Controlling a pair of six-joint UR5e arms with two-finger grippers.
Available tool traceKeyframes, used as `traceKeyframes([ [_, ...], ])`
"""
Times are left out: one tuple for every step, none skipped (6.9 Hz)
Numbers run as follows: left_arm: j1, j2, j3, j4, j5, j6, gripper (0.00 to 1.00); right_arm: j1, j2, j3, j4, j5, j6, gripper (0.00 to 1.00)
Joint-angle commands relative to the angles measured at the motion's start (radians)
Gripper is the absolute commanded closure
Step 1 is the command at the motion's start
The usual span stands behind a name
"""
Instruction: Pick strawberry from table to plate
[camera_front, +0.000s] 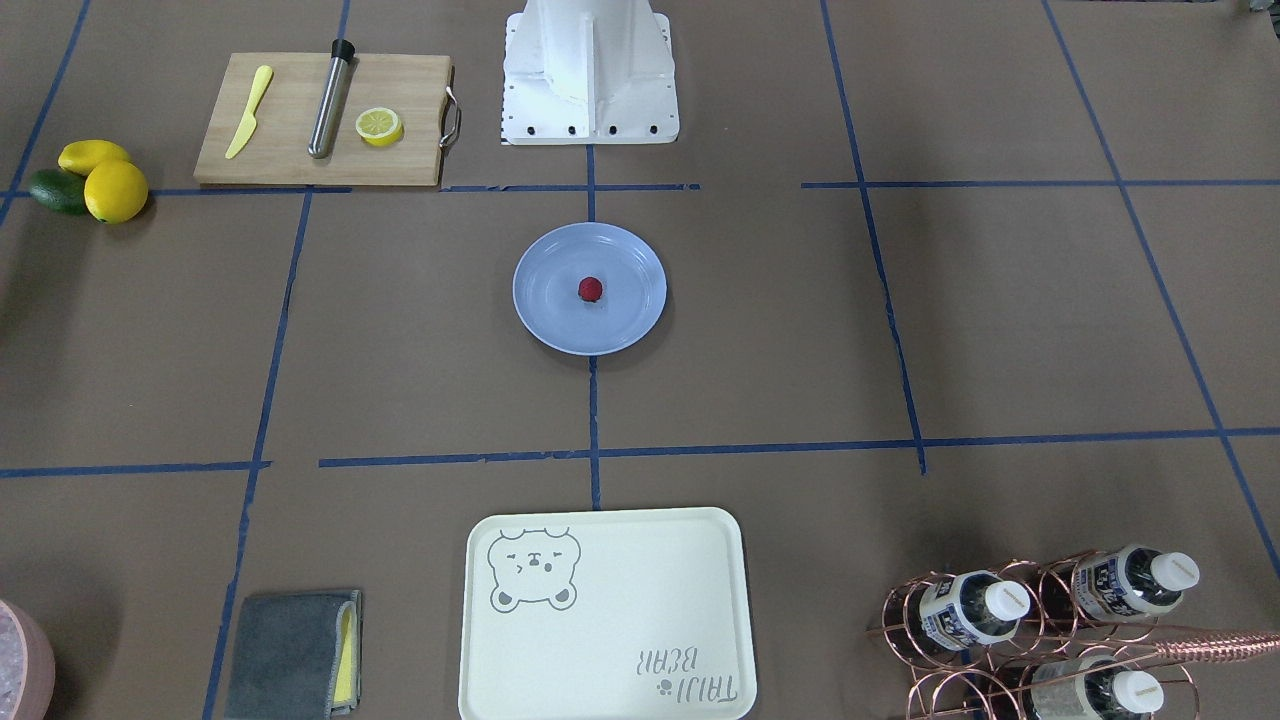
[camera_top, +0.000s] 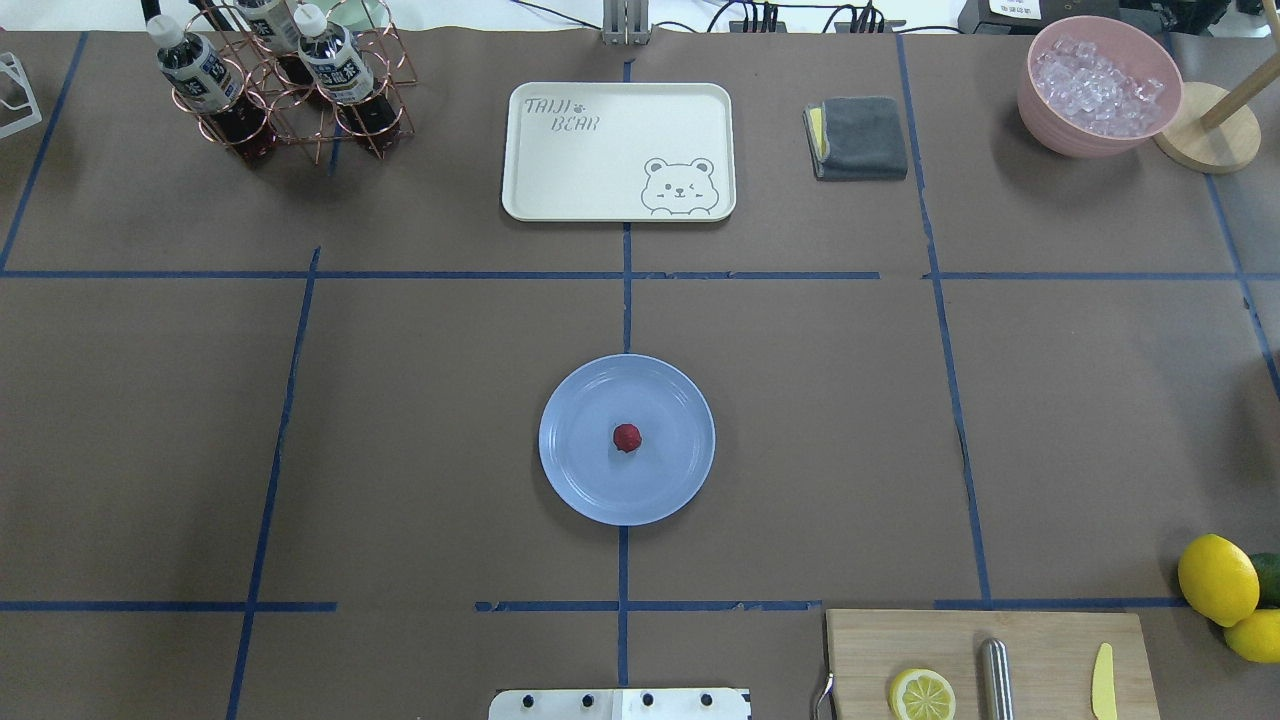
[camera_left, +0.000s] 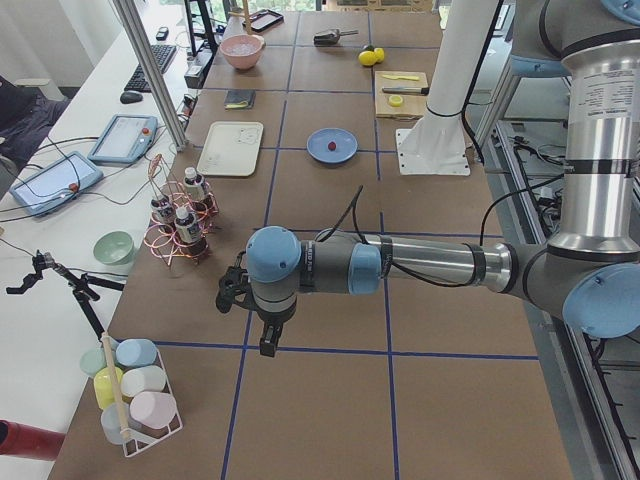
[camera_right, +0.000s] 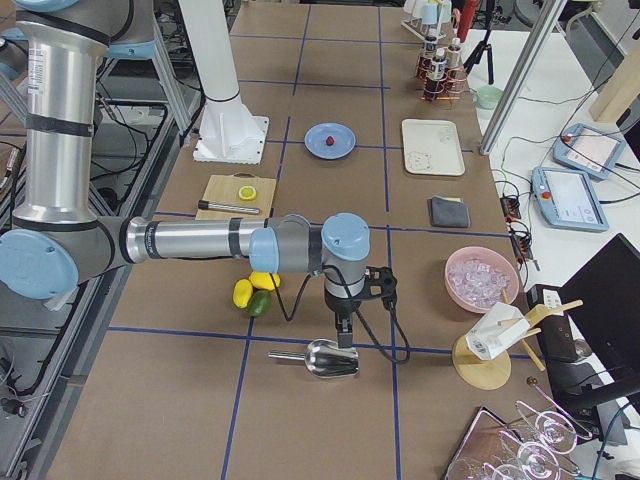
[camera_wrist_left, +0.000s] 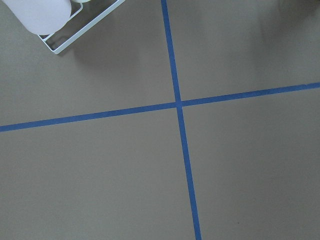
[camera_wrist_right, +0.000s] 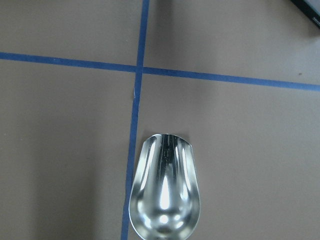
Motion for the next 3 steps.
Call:
traceKeyframes([
  [0.037, 0.000, -0.016, 0.003, 0.003, 0.000, 0.00, 0.014, -0.026, -0.006, 0.004, 0.014, 0.002, 0.00],
  [0.040, 0.000, -0.016, 0.001, 0.003, 0.002, 0.00, 0.014, -0.027, -0.007, 0.007, 0.017, 0.002, 0.00],
  [0.040, 0.001, -0.016, 0.001, 0.003, 0.000, 0.00, 0.014, -0.027, -0.009, 0.007, 0.016, 0.005, 0.00],
])
